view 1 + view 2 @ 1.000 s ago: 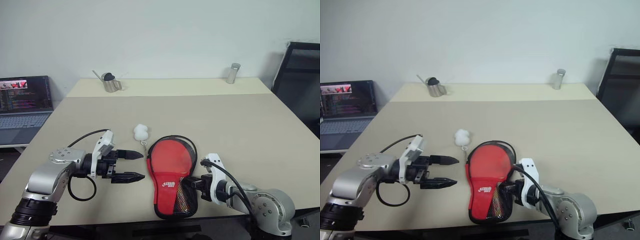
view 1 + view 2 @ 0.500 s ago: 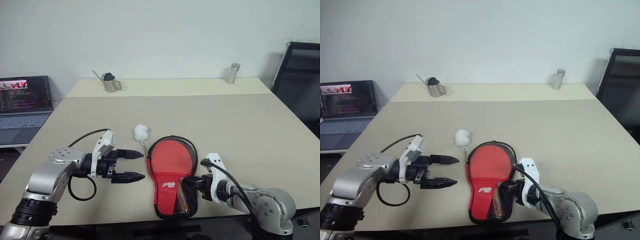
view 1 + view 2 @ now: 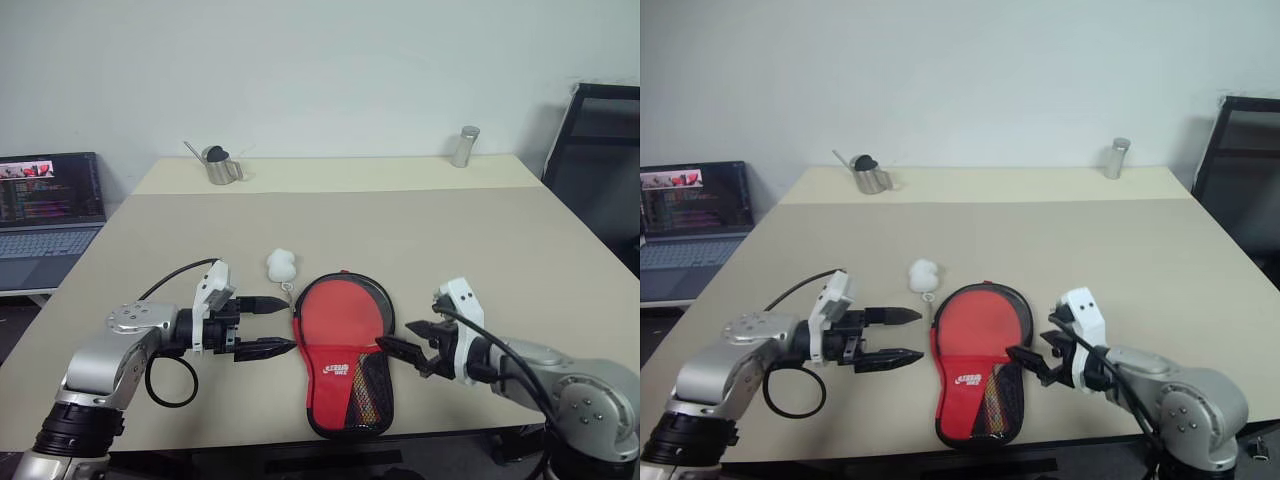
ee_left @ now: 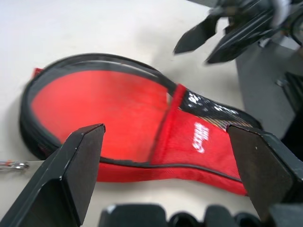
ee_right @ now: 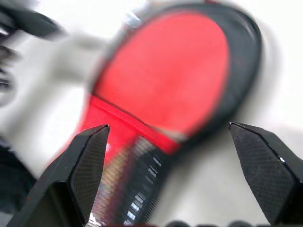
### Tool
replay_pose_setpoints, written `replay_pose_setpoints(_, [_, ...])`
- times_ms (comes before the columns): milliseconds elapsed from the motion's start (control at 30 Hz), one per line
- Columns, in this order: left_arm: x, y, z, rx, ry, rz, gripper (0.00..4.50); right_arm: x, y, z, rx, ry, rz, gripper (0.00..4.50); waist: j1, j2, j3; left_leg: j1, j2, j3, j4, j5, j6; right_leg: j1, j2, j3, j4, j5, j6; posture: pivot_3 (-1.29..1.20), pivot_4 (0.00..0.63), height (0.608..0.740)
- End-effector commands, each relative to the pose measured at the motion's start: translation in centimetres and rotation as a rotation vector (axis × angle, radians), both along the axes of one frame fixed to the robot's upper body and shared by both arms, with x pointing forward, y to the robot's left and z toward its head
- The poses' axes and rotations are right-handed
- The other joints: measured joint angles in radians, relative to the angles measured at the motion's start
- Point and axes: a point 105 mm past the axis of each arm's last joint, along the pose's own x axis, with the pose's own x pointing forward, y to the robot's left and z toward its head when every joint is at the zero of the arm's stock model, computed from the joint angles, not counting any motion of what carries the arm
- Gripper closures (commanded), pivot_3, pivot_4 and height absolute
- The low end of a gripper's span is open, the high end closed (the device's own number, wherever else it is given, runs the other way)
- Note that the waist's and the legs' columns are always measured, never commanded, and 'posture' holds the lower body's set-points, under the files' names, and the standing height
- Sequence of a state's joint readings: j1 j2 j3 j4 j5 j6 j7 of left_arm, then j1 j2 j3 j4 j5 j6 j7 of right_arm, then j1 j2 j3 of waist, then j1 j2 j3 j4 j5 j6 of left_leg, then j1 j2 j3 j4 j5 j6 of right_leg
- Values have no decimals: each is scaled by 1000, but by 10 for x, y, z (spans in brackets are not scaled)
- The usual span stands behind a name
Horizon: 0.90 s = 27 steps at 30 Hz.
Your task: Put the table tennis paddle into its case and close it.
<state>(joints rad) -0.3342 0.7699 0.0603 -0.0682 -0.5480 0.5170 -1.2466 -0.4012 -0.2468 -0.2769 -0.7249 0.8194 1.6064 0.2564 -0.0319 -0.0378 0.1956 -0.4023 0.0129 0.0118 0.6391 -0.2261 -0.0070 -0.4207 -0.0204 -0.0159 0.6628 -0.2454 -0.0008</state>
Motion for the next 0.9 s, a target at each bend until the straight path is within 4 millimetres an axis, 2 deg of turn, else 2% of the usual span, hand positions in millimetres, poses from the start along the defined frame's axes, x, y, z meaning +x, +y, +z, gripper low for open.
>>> replay_pose_setpoints(33, [17,6,18,-53,-57,109,0,5,6,19,45,-68,50,36,2,0,0,0,0,0,0,0,0,0,0,0,0,0,0,0,150,740])
replay_pose_setpoints(200, [45,17,36,-103,-132,259,0,18,25,24,45,-124,101,36,2,0,0,0,0,0,0,0,0,0,0,0,0,0,0,0,150,740])
replay_pose_setpoints(433, [71,35,44,-66,-228,399,0,41,57,1,4,-187,65,36,1,0,0,0,0,0,0,0,0,0,0,0,0,0,0,0,150,740])
replay_pose_setpoints(567, [99,45,44,-89,-244,557,0,43,69,-6,5,-191,80,36,6,0,0,-1,-1,0,1,0,0,0,0,0,0,0,1,0,150,740])
replay_pose_setpoints(667, [117,39,40,-99,-240,614,0,41,74,-17,-48,-204,114,36,10,-1,-1,-2,-1,-1,3,0,0,0,-1,-1,0,1,1,0,150,740])
replay_pose_setpoints(900, [145,24,9,-9,-132,671,0,48,76,-24,-68,-246,119,36,8,-2,-1,-4,-1,-2,5,0,0,-1,-1,-4,1,1,1,0,150,740])
